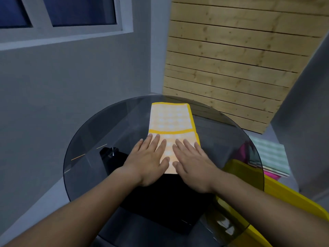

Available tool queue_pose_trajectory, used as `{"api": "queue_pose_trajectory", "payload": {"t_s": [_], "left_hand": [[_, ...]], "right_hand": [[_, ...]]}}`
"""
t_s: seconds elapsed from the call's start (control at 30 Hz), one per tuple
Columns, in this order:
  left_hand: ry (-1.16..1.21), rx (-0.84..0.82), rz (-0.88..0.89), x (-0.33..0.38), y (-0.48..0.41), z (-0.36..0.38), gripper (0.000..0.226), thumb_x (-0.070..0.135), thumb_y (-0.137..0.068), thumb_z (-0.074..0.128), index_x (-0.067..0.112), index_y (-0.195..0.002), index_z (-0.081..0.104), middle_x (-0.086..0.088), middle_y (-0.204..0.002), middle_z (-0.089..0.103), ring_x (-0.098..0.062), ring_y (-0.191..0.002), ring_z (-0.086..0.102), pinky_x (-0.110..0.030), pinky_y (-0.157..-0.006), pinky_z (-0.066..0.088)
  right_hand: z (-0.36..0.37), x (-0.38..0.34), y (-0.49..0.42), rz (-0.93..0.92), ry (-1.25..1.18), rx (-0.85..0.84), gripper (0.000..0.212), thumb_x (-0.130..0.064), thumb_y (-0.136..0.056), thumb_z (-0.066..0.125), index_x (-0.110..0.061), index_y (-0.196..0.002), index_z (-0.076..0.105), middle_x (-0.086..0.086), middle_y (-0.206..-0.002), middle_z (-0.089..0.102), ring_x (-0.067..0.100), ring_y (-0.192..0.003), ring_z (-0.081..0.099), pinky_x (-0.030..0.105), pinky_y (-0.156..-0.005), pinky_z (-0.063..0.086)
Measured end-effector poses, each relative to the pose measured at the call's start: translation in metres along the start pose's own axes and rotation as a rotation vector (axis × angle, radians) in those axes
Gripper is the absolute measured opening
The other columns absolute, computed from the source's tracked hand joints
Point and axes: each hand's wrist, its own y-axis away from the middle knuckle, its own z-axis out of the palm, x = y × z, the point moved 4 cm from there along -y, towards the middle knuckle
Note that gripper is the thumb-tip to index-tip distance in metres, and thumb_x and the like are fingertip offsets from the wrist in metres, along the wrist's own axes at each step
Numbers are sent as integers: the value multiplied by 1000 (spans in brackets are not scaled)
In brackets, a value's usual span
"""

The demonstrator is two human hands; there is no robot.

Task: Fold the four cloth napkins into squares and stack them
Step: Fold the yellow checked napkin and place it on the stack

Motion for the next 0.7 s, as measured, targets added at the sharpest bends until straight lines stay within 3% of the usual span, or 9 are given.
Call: {"api": "queue_pose_trajectory", "payload": {"t_s": [0.2, 0.3, 0.4, 0.47, 0.5, 0.57, 0.63, 0.7], "left_hand": [[14, -11, 10, -3, -1, 0, 76, 68, -96, 7, 27, -157, -12, 0, -164, -22, -19, -150, -25, -42, -123, -9], [39, -50, 9, -3, -1, -2, 91, 80, -86, 9, 27, -158, -11, 0, -164, -23, -19, -149, -26, -43, -123, -9], [123, -57, 41, -5, 3, -6, 101, 87, -79, 19, 29, -159, -3, 1, -165, -20, -17, -149, -25, -43, -123, -9], [235, 22, 97, -6, 11, -8, 97, 85, -79, 36, 32, -157, 16, 2, -167, -5, -13, -152, -15, -39, -124, -5], [304, 77, 121, -6, 15, -10, 90, 81, -79, 46, 34, -153, 29, 4, -167, 6, -11, -153, -7, -36, -125, -1], [442, 156, 129, -7, 23, -12, 71, 69, -79, 64, 36, -140, 49, 8, -162, 25, -6, -151, 9, -30, -123, 12], [533, 177, 112, -10, 26, -11, 60, 62, -77, 72, 38, -130, 58, 10, -157, 35, -4, -147, 18, -29, -120, 21], [575, 170, 101, -12, 26, -10, 57, 64, -72, 74, 41, -123, 60, 12, -154, 38, -2, -146, 22, -30, -119, 25]], "right_hand": [[3, 45, 8, 65, 42, -129, 72, -61, -96, 3, -24, -154, -17, -10, -159, -28, 8, -145, -29, 44, -121, -15], [4, 54, 15, 81, 1, -142, 78, -66, -88, -3, -26, -154, -18, -14, -158, -30, 8, -144, -30, 44, -120, -16], [2, 54, 14, 93, -37, -119, 75, -65, -93, 4, -27, -155, -14, -14, -159, -26, 11, -146, -29, 44, -121, -14], [0, 54, 14, 91, -57, -73, 71, -62, -98, 16, -26, -157, 1, -11, -163, -15, 14, -148, -24, 43, -122, -9], [-4, 53, 15, 62, -72, 0, 68, -61, -98, 26, -25, -155, 19, -8, -165, -2, 16, -150, -18, 44, -123, -3], [-15, 48, 19, -37, -197, 208, 51, -61, -90, 51, -28, -129, 57, -4, -156, 34, 15, -152, 0, 44, -122, 15], [-19, 41, 25, -80, -397, 247, 31, -58, -76, 72, -35, -98, 67, -11, -142, 50, 7, -149, 15, 36, -119, 25], [-16, 34, 28, -101, -495, 168, 24, -56, -69, 78, -43, -84, 65, -16, -136, 54, 2, -144, 26, 32, -116, 29]]}}
